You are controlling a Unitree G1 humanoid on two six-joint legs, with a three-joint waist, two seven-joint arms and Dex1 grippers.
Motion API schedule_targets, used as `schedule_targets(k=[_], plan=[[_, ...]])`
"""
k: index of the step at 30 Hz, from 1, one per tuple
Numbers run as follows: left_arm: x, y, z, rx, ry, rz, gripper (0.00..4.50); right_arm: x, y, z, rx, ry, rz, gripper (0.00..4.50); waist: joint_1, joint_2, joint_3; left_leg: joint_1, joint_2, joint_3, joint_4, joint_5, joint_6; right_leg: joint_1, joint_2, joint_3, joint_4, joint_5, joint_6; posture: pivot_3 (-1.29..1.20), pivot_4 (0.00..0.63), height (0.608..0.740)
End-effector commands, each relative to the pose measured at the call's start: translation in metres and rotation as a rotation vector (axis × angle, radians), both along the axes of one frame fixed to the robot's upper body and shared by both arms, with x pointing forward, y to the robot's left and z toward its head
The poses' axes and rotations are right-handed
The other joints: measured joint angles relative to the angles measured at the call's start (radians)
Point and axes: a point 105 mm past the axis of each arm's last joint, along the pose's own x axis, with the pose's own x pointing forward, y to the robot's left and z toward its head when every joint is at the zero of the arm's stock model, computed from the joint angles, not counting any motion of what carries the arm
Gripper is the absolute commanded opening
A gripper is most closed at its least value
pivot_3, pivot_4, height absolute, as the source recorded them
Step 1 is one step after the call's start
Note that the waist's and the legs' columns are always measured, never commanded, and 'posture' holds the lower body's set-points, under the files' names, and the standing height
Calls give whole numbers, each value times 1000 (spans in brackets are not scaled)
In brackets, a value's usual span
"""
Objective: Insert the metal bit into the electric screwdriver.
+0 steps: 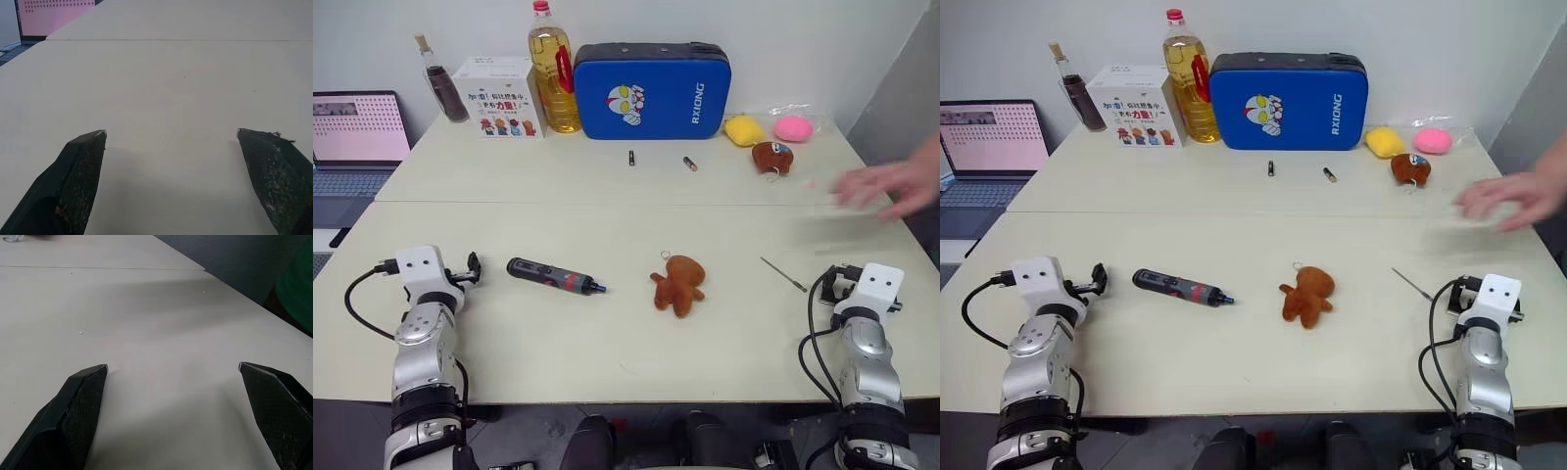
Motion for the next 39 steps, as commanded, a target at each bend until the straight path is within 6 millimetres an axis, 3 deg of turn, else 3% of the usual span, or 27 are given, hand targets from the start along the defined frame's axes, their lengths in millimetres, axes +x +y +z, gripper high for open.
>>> schedule_targets(k=[1, 10, 13, 16, 21, 26, 27, 29, 30, 35, 39], plan=[[3, 0, 19, 33, -56, -11, 4459, -5, -10, 1, -11, 4, -25, 4500, 0, 0, 0, 0, 0, 0, 0, 0, 0, 0, 0, 0, 0, 0, 0, 0, 150, 740], [4, 4, 32, 12, -77, -67, 4459, -4, -13, 12, -39, -14, -13, 4500, 0, 1, 1, 0, 0, 0, 0, 0, 0, 0, 0, 0, 0, 0, 0, 0, 150, 740], [6, 6, 58, 43, -101, -167, 4459, 2, -8, 31, -74, -44, 82, 4500, -1, 3, 2, 0, 0, 0, 0, 0, 0, 0, 0, 0, 0, 0, 0, 0, 150, 740], [9, 1, 83, 89, -97, -304, 4459, 9, 11, 54, -101, -67, 271, 4500, -3, 6, 5, -1, -1, 0, 0, 0, 0, -1, 1, 0, 0, 0, 0, 0, 150, 740], [13, -26, 116, 183, -17, -582, 4459, 10, 57, 88, -92, -12, 693, 4500, -5, 10, 7, 0, -1, 2, -1, 0, 0, -1, 2, -1, 0, 0, 0, 0, 150, 740], [10, -68, 133, 190, 37, -843, 4459, -1, 103, 102, -7, 81, 1043, 4500, -5, 10, 7, 0, -1, 1, -1, 0, 0, -1, 3, -1, -1, 0, 0, 0, 150, 740], [7, -81, 133, 200, 59, -912, 4459, -6, 114, 102, -1, 112, 1118, 4500, -4, 10, 7, 0, 0, 1, -1, 0, 0, -1, 3, -1, -1, 0, 0, 0, 150, 740], [-18, -131, 124, 233, 159, -1205, 4459, -24, 154, 94, -13, 207, 1370, 4500, -7, 9, 9, -1, -1, 1, 0, 0, 0, -1, 4, -1, -1, 0, 0, 0, 150, 740], [-29, -145, 120, 234, 196, -1294, 4459, -30, 165, 91, -21, 237, 1438, 4500, -7, 9, 9, -1, 0, 1, 0, 0, 0, -2, 4, 0, -1, -1, -1, 0, 150, 740], [-49, -171, 106, 277, 273, -1429, 4459, -40, 190, 74, -66, 297, 1568, 4500, -7, 11, 10, -1, 0, 0, 0, -1, 1, -2, 5, 0, -1, -1, -1, 0, 150, 740], [-51, -175, 99, 300, 268, -1431, 4459, -39, 203, 57, -137, 326, 1608, 4500, -6, 11, 11, -1, 1, -1, 0, 0, 1, -2, 8, 0, -1, -2, -2, 0, 150, 740]])
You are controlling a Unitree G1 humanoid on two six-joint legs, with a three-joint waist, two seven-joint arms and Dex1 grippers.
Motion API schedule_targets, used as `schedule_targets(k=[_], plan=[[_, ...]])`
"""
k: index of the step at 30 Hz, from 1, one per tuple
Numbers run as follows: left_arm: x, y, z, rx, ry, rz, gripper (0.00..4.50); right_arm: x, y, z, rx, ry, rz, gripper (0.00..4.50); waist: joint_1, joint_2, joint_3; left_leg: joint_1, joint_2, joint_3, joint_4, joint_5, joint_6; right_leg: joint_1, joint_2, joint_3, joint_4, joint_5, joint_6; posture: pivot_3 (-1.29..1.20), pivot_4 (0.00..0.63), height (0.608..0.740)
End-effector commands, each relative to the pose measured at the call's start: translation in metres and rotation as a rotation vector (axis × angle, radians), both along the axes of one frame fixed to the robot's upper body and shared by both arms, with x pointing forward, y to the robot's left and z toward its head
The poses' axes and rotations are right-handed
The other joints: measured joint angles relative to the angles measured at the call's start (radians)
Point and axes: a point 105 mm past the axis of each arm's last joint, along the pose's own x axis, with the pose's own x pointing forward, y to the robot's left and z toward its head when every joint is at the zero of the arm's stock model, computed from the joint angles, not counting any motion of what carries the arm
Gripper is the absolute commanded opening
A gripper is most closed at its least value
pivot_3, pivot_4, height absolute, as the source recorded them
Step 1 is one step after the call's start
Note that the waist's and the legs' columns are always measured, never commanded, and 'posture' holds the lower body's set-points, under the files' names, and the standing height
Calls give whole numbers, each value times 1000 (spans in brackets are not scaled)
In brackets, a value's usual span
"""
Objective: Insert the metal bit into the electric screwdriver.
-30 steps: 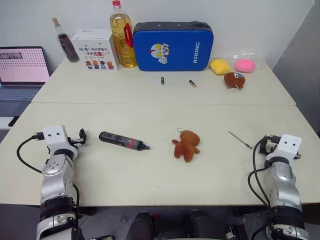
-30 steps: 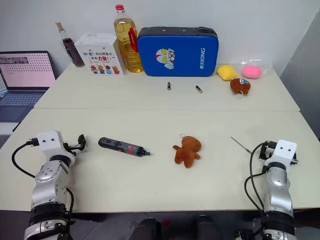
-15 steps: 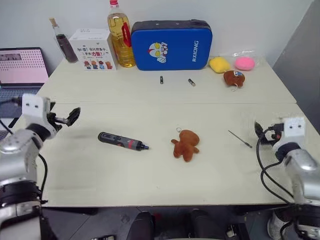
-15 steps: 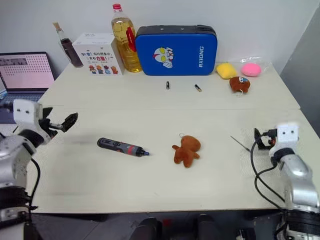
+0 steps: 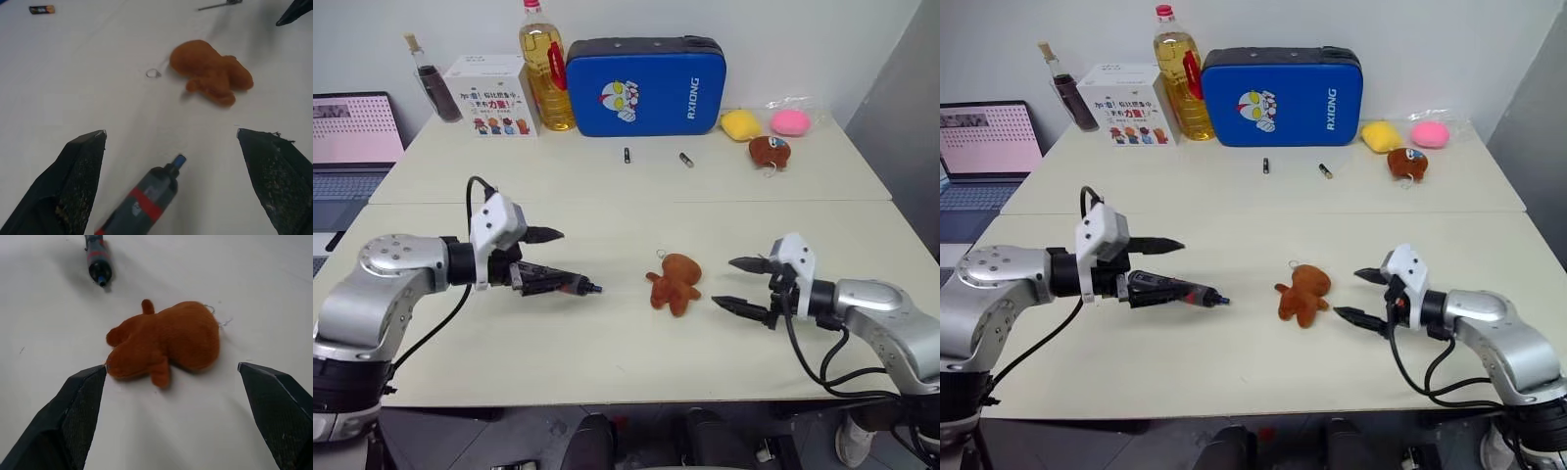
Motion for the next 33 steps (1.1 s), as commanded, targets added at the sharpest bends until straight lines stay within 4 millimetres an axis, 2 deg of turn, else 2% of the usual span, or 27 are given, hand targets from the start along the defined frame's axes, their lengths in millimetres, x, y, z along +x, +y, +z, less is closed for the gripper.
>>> schedule_targets(k=[1, 8, 16, 23, 33], plan=[[-3, -4, 5, 21, -54, -21, 4459, 0, 13, -6, -55, -69, 72, 4500, 0, 0, 0, 0, 0, 0, 0, 0, 0, 0, 0, 0, 0, 0, 0, 0, 150, 740], [-8, -7, 7, 14, -58, -31, 4459, 16, 12, -17, -83, -125, 17, 4500, 1, 0, 1, 0, 0, 0, 0, 0, 0, 0, 1, 0, 0, 0, 0, 0, 150, 740], [-7, -11, 9, 16, -74, -42, 4459, 20, 31, -22, -52, -118, 74, 4500, 1, 1, 1, 0, 1, -1, 0, 0, 0, 0, 1, 0, 0, 0, -1, 0, 150, 740], [-7, -15, 10, 16, -80, -50, 4500, 22, 34, -25, -60, -113, 102, 3138, 1, 1, 1, 0, 1, -1, 0, 0, 0, 0, 1, 0, 0, 0, -1, 0, 150, 740], [-8, -15, 12, 18, -81, -43, 4500, 19, 35, -33, -87, -100, 129, 777, 1, 1, 1, 0, 1, -1, 0, 0, 0, 0, 1, 0, 1, 0, -1, 0, 150, 740]])
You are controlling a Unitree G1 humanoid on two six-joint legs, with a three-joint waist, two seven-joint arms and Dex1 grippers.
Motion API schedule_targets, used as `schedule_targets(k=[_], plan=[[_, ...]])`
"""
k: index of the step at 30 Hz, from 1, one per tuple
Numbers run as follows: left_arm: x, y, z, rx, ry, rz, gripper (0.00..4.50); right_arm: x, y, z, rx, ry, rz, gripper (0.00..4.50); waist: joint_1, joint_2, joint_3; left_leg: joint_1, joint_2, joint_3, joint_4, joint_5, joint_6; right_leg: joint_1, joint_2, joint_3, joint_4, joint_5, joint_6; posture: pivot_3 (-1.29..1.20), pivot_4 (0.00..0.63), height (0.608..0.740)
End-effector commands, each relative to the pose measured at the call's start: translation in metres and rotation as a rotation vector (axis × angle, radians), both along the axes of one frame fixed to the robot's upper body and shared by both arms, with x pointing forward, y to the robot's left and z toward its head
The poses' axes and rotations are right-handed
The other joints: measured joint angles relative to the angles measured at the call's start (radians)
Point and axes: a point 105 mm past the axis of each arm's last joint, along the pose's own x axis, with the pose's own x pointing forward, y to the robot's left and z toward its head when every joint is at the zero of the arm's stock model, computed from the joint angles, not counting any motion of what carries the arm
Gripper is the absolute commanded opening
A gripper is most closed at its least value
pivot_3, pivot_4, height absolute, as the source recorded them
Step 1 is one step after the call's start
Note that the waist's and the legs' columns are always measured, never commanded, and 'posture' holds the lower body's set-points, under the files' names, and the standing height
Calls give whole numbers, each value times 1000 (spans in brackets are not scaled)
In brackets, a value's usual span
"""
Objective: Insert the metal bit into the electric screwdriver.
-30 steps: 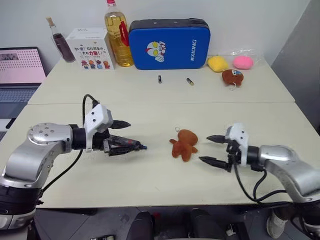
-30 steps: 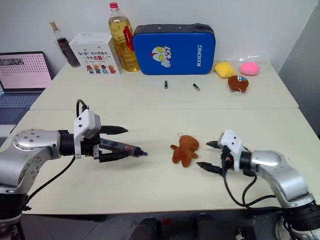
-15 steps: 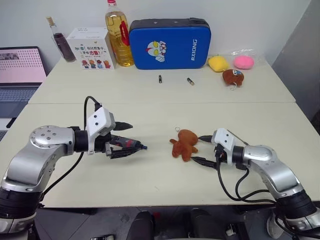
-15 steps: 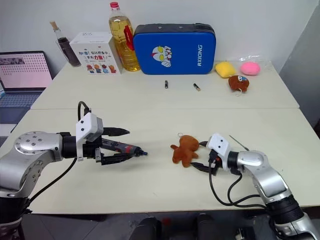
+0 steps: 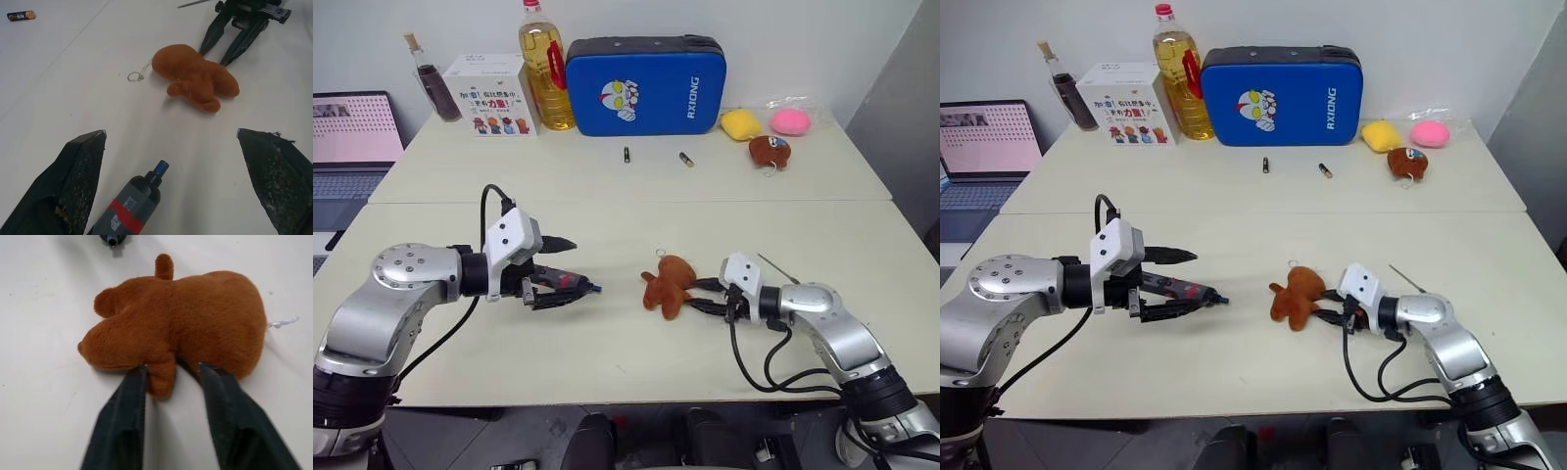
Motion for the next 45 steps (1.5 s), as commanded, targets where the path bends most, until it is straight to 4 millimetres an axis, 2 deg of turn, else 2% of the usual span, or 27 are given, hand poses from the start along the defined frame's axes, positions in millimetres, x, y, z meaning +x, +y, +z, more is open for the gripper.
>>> schedule_targets(k=[1, 3, 10, 14, 16, 20, 23, 26, 28, 30, 33, 34, 36, 37, 40, 45], plan=[[-2, -4, 12, 0, -50, -19, 4500, -2, 3, 5, -7, -28, 32, 483, 0, 0, 0, 0, 0, 0, 0, 0, 0, 0, 0, 0, 0, 0, 0, 0, 150, 740], [-1, -5, 12, 0, -50, -19, 4500, -3, 3, 4, -11, -20, 39, 10, 0, 0, 0, 0, 0, 0, 0, 0, 0, 0, 0, 0, 0, 0, 0, 0, 150, 740], [1, -5, 14, -1, -62, -17, 4500, 0, 4, 7, 3, -25, 28, 10, 0, 0, 0, 0, 0, 0, 0, 0, 0, 0, 0, 0, 0, 0, 0, 0, 150, 740], [5, -4, 20, -11, -82, -9, 4500, 6, 1, 24, 43, -43, 4, 10, 0, 0, 0, 0, 0, 0, 0, 0, 0, 0, 0, 0, 0, 0, 0, 0, 150, 740], [7, -4, 24, -25, -88, -5, 4500, 7, 1, 37, 78, -52, 4, 10, 0, 0, 0, 0, 0, 0, 0, 0, 0, 0, 0, 0, 0, 0, 0, 0, 150, 740], [11, -5, 35, -59, -100, -4, 4500, 15, 3, 76, 167, -82, -9, 10, 1, 0, 1, 0, 0, 0, 0, 0, 0, 0, 0, 0, 0, 0, 0, 0, 150, 740], [17, -8, 45, -97, -123, -4, 4500, 29, 1, 102, 229, -115, -57, 10, 0, 0, 1, 0, 0, 0, 0, 0, 0, 0, 0, -1, 1, 0, 0, 0, 150, 740], [20, -13, 53, -127, -136, -13, 4500, 41, 0, 120, 259, -147, -88, 10, 0, 0, 1, 0, 0, 0, 0, 0, 0, 0, 0, 0, 1, 0, 0, 0, 150, 740], [25, -22, 64, -164, -168, -31, 4500, 69, -8, 143, 283, -251, -190, 10, 0, 0, 1, 0, 0, 0, 1, 0, 0, 0, 0, 0, 1, 0, 0, 0, 150, 740], [27, -26, 68, -169, -183, -43, 4500, 83, -15, 153, 290, -290, -247, 10, -1, 0, 1, -1, 0, 0, 1, 0, 0, -1, 0, -1, 1, 0, 0, 0, 150, 740], [26, -25, 66, -162, -178, -45, 4500, 76, -13, 149, 259, -260, -164, 10, 2, 0, 1, -1, 0, 0, 1, 0, 0, -1, 0, 0, 1, 1, -1, 0, 150, 740], [24, -25, 64, -159, -173, -49, 4500, 69, -10, 145, 244, -236, -123, 10, 2, 0, 1, -1, 0, 0, 0, 0, 0, -1, 0, -1, 0, 0, -1, 0, 150, 740], [17, -25, 61, -149, -155, -65, 4500, 50, -5, 133, 201, -182, -31, 358, 2, 0, 1, -4, 0, 0, 0, 0, 1, -3, 0, -1, 0, 0, -1, 0, 150, 740], [15, -26, 59, -141, -148, -71, 4500, 37, -1, 125, 181, -149, 27, 394, 2, 0, 1, -5, 0, 0, 0, 0, 1, -4, 0, -1, -1, 0, -1, 0, 150, 740], [8, -25, 52, -113, -127, -86, 4500, 9, 9, 103, 122, -111, 133, 1159, 2, 0, 1, -5, 0, -1, 1, -1, 1, -4, -1, -1, 0, 0, -1, 0, 150, 740], [5, -23, 45, -108, -108, -79, 4500, -17, 25, 73, 76, -97, 212, 2149, 1, 1, 1, -3, 0, -1, 1, -1, 1, -3, 0, -1, 1, 0, -1, 0, 150, 740]])
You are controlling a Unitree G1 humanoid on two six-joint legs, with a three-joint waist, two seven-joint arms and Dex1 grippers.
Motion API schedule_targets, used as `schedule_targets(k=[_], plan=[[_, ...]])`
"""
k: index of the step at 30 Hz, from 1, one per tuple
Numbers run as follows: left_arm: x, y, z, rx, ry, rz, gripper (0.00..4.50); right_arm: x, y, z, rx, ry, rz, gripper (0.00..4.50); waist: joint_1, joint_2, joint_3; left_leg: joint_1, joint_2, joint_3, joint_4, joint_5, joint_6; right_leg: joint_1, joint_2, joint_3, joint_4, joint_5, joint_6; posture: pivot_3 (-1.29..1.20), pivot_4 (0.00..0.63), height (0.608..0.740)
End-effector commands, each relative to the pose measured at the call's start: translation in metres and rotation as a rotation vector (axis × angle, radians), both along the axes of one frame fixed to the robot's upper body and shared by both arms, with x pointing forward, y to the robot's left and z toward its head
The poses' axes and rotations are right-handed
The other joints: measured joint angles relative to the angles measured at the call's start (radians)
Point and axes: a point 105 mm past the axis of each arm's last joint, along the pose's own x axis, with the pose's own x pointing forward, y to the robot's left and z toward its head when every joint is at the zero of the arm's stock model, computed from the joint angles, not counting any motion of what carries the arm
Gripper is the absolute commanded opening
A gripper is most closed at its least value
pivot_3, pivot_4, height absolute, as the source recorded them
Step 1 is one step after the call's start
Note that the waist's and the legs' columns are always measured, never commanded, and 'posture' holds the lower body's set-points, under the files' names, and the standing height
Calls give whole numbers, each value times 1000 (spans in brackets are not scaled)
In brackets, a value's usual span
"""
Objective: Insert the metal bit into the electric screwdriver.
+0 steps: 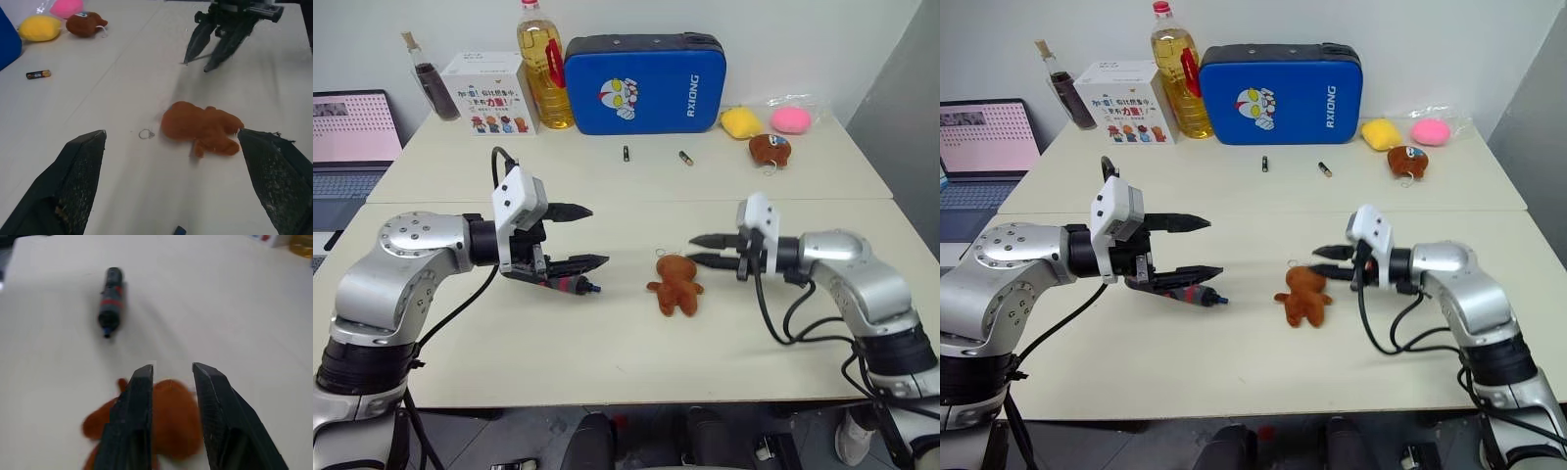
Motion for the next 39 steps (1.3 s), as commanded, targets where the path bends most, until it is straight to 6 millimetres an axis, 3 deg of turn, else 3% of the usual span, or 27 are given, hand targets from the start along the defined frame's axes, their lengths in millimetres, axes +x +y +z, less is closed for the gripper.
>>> schedule_targets(k=[1, 6, 10, 13, 20, 24, 29, 33, 39], plan=[[-7, -1, 5, 3, -30, -8, 4500, -19, 16, -9, -24, -59, 81, 2355, 0, 0, 0, 0, 0, 0, 0, 0, 0, 1, 0, 0, 0, 0, 0, 0, 150, 740], [-10, -3, 1, 1, -16, -10, 4500, -20, 21, -21, -50, -81, 89, 3485, 0, 0, 0, 0, 0, 0, 0, 0, 0, 1, 0, 0, 0, 0, 0, 0, 150, 740], [-12, -2, 0, 4, -12, -5, 4500, -7, 22, -38, -127, -145, 37, 4352, 0, 0, 0, 0, 0, 0, 0, 0, 0, 1, 0, 0, 0, 0, 0, 0, 150, 740], [-12, -2, 0, 7, -10, -1, 4500, 3, 17, -45, -187, -202, 11, 4352, 0, 0, 0, 0, 0, 0, 0, 0, 0, 1, 0, 0, 0, 0, 0, 0, 150, 740], [-12, -2, 1, 8, -14, 2, 4500, 6, 14, -53, -256, -280, 39, 4352, 0, 0, 0, 0, 0, 0, 0, 0, 0, 1, 0, 0, 0, 0, 0, 0, 150, 740], [-11, -2, 1, 9, -16, 5, 4500, 10, 8, -59, -332, -361, 56, 3397, 0, 0, 0, 0, 0, 0, 0, 0, 0, 1, 0, 0, 0, 0, 0, 0, 150, 740], [-10, -1, 2, 7, -19, 7, 4500, 19, 1, -59, -373, -422, 42, 2723, 0, 0, 0, 1, 0, 0, 0, 0, 0, 1, 0, 0, 0, 0, 0, 0, 150, 740], [-10, -1, 3, 6, -22, 8, 4500, 24, -3, -57, -382, -440, 33, 1760, 0, 0, 0, 2, 0, 0, 1, 0, 0, 2, 0, 0, 0, 0, 0, 0, 150, 740], [-9, -2, 4, 1, -30, 9, 4500, 33, -3, -38, -236, -350, -69, 541, 0, 0, 0, 2, 0, 0, 1, 0, 0, 3, 0, 0, 0, 0, 0, 0, 150, 740]])
